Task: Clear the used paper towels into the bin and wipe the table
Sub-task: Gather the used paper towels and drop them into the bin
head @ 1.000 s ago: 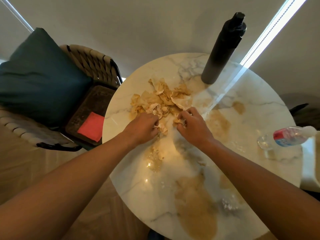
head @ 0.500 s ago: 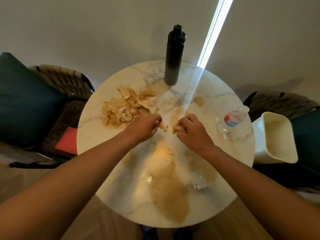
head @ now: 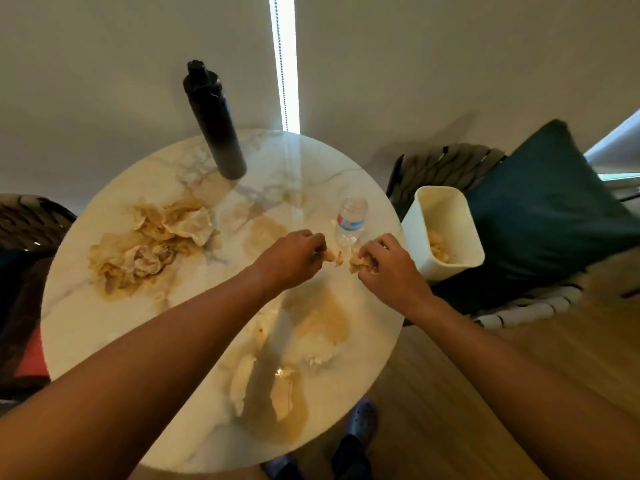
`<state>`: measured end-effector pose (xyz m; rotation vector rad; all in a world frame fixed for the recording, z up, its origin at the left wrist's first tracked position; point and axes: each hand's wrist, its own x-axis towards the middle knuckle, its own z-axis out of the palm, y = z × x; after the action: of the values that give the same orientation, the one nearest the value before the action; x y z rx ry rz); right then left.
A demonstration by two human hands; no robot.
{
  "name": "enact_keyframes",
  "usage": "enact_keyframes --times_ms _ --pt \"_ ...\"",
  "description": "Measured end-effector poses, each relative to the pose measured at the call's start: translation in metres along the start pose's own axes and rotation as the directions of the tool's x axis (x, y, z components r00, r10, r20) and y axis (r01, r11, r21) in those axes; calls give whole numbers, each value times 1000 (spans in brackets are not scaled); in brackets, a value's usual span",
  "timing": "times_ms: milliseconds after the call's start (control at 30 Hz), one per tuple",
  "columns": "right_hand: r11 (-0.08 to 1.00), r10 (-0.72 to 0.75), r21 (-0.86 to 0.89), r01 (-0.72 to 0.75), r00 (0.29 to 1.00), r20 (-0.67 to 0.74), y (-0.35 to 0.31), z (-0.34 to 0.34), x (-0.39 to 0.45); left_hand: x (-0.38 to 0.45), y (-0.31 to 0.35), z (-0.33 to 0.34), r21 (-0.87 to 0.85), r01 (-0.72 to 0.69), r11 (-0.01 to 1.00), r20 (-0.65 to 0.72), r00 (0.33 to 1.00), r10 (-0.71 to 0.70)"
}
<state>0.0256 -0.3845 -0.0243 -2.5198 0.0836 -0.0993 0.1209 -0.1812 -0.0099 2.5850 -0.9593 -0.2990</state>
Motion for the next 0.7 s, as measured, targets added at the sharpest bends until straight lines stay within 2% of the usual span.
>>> enact_keyframes --times_ms 233,700 --pt "995 94 -6 -95 995 -39 57 -44 -16 51 57 25 -6 -77 997 75 994 77" --pt "969 240 -47 -242 970 -49 169 -105 -8 158 139 73 -111 25 993 173 985 -6"
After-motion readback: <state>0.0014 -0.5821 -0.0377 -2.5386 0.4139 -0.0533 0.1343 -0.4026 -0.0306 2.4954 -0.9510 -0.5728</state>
